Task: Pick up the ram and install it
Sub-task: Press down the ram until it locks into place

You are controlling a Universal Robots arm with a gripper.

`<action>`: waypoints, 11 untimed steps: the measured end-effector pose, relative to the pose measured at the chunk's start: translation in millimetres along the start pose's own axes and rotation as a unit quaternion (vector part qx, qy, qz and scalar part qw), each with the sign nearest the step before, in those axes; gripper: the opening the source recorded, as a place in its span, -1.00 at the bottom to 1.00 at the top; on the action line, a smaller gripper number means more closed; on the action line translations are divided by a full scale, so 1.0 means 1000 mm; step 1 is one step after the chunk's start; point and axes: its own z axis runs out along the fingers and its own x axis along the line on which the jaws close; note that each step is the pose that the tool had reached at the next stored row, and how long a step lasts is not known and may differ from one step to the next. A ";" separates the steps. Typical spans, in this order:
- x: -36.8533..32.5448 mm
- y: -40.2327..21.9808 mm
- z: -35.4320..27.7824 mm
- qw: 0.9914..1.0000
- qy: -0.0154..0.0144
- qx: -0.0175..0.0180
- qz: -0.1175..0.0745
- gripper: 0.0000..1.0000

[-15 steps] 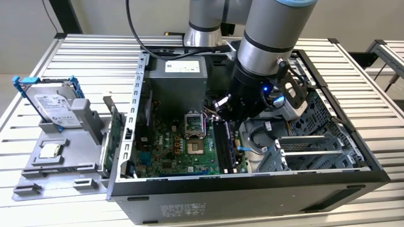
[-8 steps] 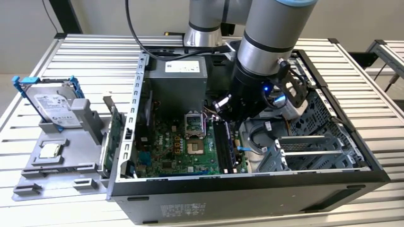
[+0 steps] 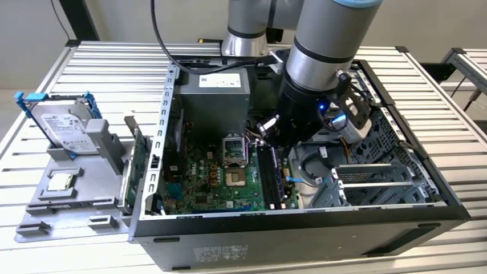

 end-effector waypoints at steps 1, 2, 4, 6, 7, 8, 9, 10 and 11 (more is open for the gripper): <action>0.0000 0.0000 0.0000 1.000 0.000 0.000 -0.003 -1.00; 0.0000 0.0000 0.0000 1.000 0.000 0.000 -0.006 -1.00; 0.0000 0.0000 0.0000 1.000 0.000 0.000 -0.012 -1.00; 0.0000 0.0000 0.0000 1.000 0.000 0.001 -0.017 -1.00; 0.0000 0.0000 0.0000 1.000 0.000 0.001 -0.020 -1.00; 0.0000 0.0000 0.0000 1.000 0.000 0.001 -0.023 -1.00; 0.0000 0.0000 0.0000 1.000 0.000 0.001 -0.025 -1.00; 0.0000 0.0000 0.0000 1.000 0.000 0.001 -0.028 -1.00; 0.0000 0.0000 0.0000 1.000 0.000 0.001 -0.030 -1.00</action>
